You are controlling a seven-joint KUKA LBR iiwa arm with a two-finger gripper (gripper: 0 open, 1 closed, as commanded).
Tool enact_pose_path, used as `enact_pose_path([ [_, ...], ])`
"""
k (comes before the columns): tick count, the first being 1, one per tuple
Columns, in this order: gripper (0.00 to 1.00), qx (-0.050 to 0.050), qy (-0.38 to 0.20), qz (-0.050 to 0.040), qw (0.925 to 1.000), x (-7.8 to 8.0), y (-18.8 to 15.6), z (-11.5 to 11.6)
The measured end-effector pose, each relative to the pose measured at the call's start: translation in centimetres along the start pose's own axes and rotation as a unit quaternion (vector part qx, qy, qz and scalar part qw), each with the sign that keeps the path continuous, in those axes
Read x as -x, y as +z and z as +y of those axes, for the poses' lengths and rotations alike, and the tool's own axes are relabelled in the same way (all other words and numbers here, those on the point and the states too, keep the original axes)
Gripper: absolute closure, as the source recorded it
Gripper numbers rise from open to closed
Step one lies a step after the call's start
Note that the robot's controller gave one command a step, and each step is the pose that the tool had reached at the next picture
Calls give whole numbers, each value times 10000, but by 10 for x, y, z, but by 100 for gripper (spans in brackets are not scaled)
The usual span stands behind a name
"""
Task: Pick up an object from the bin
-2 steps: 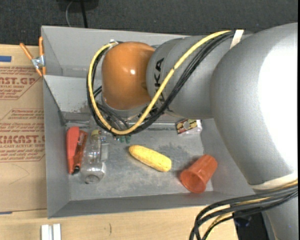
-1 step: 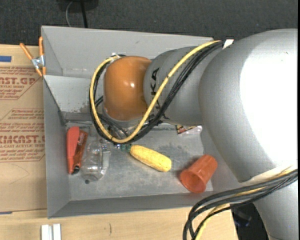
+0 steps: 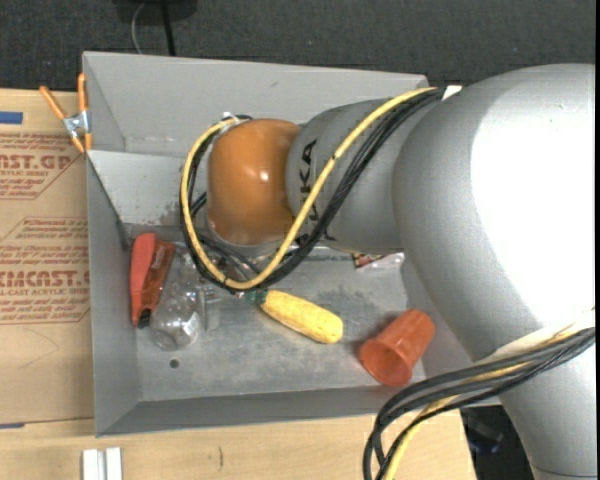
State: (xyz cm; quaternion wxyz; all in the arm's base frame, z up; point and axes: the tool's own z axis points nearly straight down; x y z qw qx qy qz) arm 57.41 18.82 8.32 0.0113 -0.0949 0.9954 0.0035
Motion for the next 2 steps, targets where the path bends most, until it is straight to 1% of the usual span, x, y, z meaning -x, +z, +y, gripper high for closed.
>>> enact_pose_path([
  [1,100,1,1,0,10000,0,0,0],
  [2,100,-3,157,72,9999,-14,-29,-3],
])
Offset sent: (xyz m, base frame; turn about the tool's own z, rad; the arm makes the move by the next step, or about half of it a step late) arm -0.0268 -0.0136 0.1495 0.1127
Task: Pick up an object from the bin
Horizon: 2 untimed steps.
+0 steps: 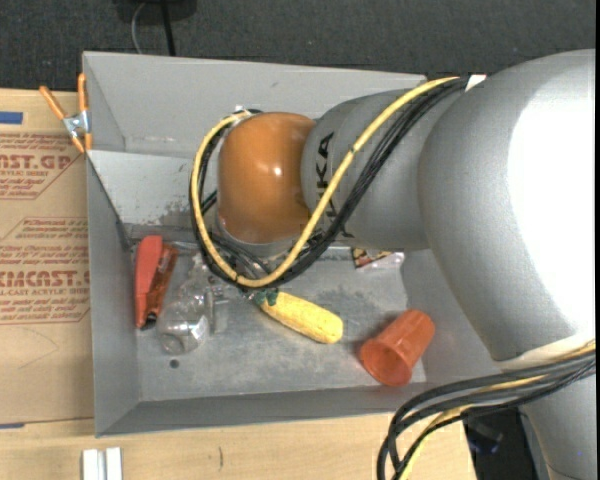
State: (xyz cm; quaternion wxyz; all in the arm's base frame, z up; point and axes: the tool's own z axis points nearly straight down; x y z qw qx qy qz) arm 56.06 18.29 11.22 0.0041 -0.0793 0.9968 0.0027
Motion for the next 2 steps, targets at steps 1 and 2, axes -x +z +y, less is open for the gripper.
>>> enact_pose_path([
  [1,100,1,53,-16,10000,-15,-59,-23],
  [2,100,4,-40,-77,10000,-48,-80,-17],
])
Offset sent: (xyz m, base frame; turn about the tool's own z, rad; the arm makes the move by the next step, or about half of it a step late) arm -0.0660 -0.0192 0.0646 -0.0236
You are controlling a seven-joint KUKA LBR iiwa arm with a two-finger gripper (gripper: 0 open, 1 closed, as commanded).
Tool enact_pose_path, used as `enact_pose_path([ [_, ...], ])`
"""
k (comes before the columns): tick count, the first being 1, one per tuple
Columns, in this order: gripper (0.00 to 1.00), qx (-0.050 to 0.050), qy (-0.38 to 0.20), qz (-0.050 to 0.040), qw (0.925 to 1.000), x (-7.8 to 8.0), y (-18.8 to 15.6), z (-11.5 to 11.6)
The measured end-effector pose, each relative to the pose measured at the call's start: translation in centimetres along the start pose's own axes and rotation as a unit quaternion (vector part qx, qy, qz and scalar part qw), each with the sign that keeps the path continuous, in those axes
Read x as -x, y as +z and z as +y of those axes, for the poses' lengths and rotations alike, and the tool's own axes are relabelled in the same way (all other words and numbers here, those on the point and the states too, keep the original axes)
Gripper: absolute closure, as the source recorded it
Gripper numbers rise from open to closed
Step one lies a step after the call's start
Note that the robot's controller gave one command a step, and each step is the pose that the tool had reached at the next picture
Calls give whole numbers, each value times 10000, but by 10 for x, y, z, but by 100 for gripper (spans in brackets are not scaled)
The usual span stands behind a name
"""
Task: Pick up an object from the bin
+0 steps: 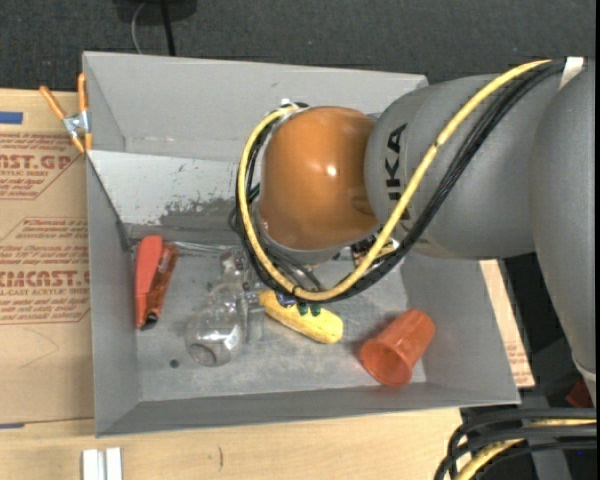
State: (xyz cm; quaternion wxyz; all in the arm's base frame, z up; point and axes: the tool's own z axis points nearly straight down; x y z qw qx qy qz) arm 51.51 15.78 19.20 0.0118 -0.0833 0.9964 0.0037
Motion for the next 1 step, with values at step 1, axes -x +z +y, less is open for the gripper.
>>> enact_pose_path([
  [1,100,-5,-6,102,9999,8,-32,-1],
])
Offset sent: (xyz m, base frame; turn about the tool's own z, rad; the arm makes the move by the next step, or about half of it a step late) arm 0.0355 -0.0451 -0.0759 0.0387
